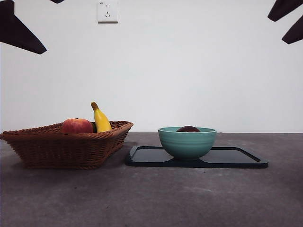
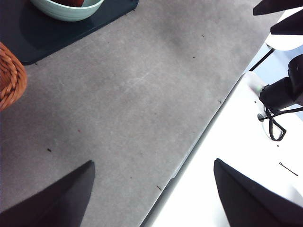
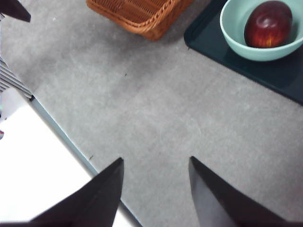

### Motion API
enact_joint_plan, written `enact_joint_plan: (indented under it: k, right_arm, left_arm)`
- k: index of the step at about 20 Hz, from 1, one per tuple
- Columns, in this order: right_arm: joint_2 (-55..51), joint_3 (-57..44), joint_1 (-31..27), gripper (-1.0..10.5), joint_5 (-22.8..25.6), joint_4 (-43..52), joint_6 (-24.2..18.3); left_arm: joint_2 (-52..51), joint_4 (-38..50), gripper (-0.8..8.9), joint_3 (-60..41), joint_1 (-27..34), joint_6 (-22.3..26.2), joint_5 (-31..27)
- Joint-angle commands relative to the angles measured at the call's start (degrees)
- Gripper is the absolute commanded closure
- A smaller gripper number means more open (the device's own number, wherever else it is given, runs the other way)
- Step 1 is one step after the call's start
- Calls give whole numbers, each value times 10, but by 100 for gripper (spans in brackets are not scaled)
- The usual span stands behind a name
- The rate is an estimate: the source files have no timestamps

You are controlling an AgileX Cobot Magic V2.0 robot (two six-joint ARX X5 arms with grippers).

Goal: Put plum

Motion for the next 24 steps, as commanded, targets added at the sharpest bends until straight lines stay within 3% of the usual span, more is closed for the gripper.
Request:
enact_joint_plan:
  k: [1,7,10,16,24]
  right_arm:
    - [3,0,3,726,-1,5,-3]
    - [3,0,3,726,-2,4,-3]
    - [3,0,3,726,-2,4,-3]
    - [3,1,3,726,-2,4,0]
    - [-29,4,3,726,-2,-6,13]
  left_arm:
    - [3,1,411,6,-3,4,3]
    - [3,4,411,6,-3,1,3]
    - [4,39,417,7,-8,-34,3]
    - [31,198,416,22,-10,-138,-18]
    - [247,197,416,225,-52,-97,-77]
